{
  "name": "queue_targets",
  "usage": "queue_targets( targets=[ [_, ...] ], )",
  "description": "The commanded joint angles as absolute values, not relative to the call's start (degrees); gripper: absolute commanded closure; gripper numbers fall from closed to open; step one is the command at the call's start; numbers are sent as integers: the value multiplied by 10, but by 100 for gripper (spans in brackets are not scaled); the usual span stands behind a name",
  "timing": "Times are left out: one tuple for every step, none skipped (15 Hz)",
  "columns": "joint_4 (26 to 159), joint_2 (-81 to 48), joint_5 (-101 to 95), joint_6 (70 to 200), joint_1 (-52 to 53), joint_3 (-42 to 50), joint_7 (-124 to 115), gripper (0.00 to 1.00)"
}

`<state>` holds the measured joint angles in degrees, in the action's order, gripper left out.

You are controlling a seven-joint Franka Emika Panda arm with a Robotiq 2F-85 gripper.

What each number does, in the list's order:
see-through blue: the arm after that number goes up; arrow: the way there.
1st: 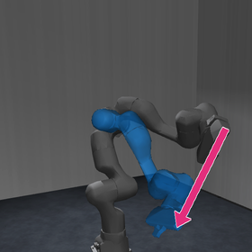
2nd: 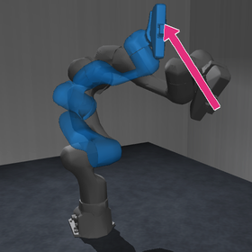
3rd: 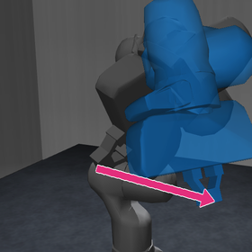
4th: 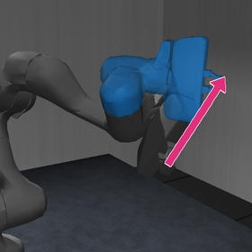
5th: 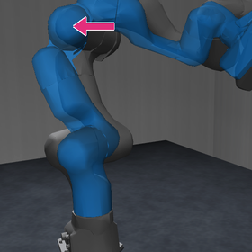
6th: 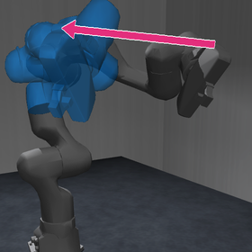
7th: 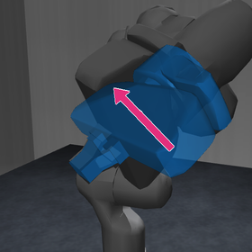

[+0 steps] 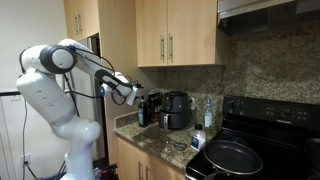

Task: Open the air fryer and the right-sided cabinet door

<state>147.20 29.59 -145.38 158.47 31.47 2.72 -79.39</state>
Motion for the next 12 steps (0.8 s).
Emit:
queue_targets(
  targets=[
    [1618,441,-1500,1477,370,53,-863,0],
    [1654,475,-1507,1461,364,66,-896,0],
    [1577,396,-1496,1502,355,47,-869,0],
    [1608,425,-1496,1485,359,54,-880,0],
    [1626,448,-1495,1481,360,60,-883,0],
    [1632,461,-1495,1480,361,65,-883,0],
    [1593,382,-1495,1494,358,80,-873,0],
    [1565,349,-1494,1497,362,79,-867,0],
    [1537,360,-1495,1498,426,102,-870,0],
    [1523,377,-1495,1504,463,107,-874,0],
    [1506,396,-1494,1514,471,100,-862,0],
    [1486,405,-1494,1522,498,103,-854,0]
  ],
)
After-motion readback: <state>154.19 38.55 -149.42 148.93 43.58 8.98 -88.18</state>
